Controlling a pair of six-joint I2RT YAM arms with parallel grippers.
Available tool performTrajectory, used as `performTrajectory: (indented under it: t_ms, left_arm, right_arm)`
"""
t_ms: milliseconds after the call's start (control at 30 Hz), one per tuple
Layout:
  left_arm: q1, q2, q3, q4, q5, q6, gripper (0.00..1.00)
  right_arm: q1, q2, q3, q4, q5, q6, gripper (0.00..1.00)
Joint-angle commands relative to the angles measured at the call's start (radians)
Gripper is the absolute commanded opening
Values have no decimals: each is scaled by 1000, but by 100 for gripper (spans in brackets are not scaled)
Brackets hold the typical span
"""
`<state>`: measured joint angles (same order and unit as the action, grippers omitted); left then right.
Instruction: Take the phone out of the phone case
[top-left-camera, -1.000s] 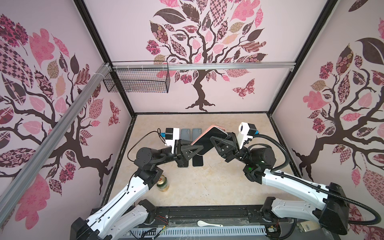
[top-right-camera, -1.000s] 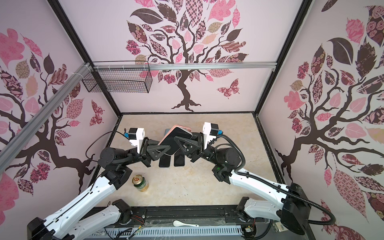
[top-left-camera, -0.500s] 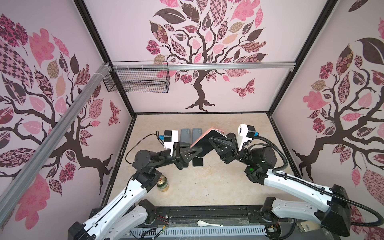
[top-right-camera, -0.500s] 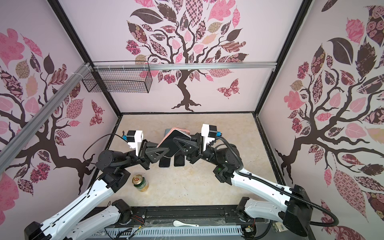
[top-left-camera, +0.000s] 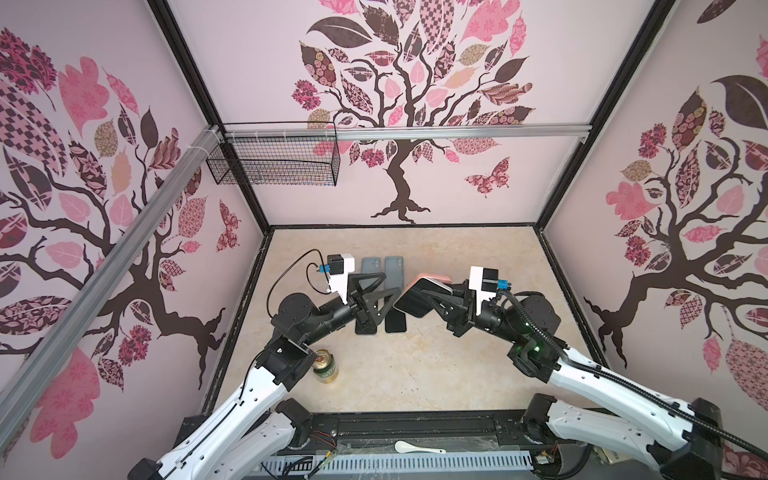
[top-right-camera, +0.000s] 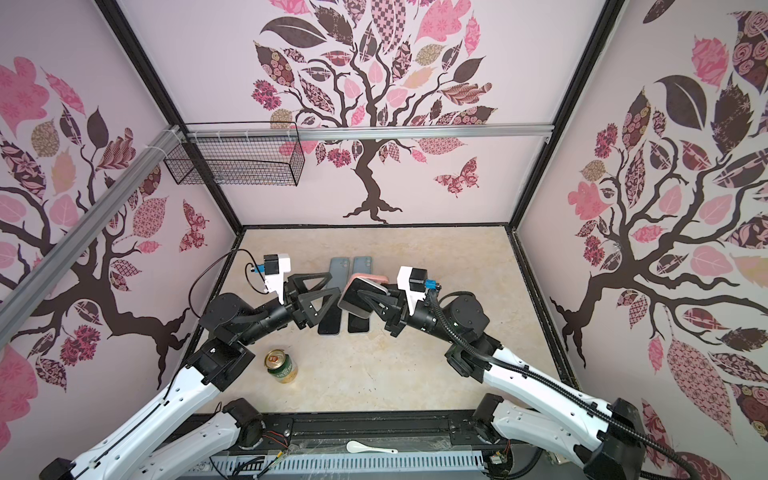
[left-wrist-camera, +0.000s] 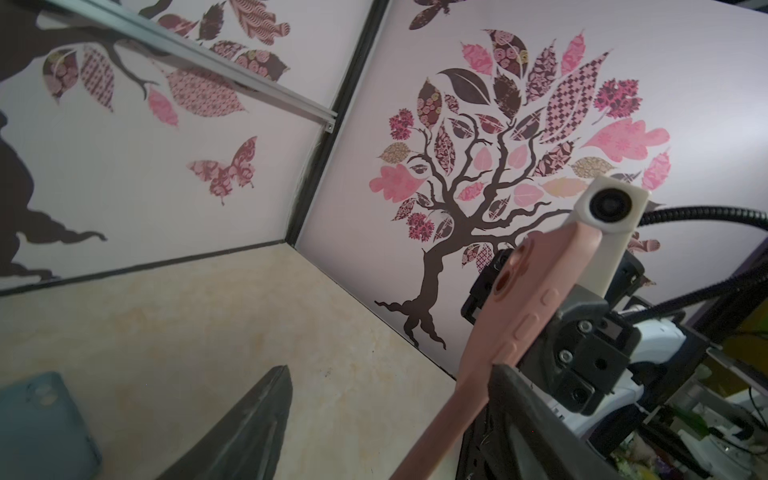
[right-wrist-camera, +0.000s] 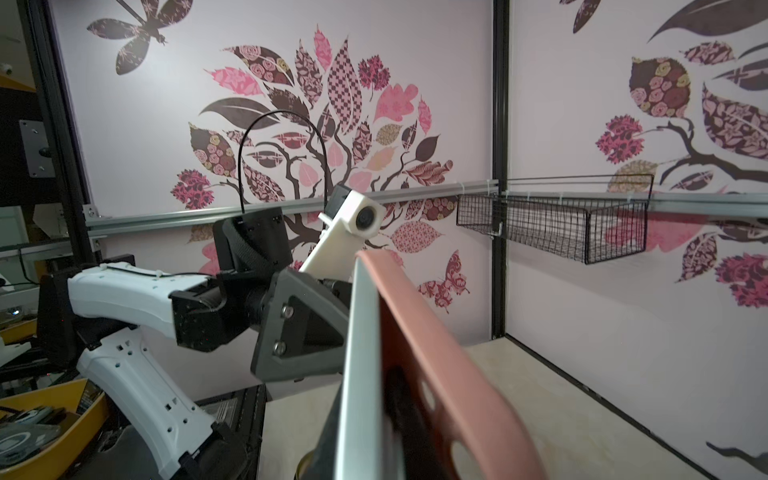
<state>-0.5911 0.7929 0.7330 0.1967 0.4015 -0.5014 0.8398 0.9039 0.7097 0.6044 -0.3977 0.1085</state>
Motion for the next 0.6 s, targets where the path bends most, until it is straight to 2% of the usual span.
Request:
performTrajectory:
  t_ms: [0, 100, 167, 300, 467, 567]
  left_arm:
    - [13, -14, 75, -185, -118, 59, 82]
    - [17, -12, 98, -251, -121, 77, 84]
    - [33, -1, 118, -286, -105, 67, 88]
    - [76, 41, 148, -322, -21, 55, 90]
    - [109, 70, 184, -384, 33, 87, 90]
    - [121, 83, 214, -443, 53, 124, 95]
  right_arm:
    - [-17, -87, 4, -189, 13, -122, 0]
    - [-19, -117, -6, -320, 62, -208, 0]
    - [-18, -137, -24, -331, 66, -214, 0]
    - [-19, -127, -36, -349, 55, -242, 0]
    - [-19, -72, -32, -400, 29, -338, 0]
    - [-18, -47, -26, -446, 21, -422, 0]
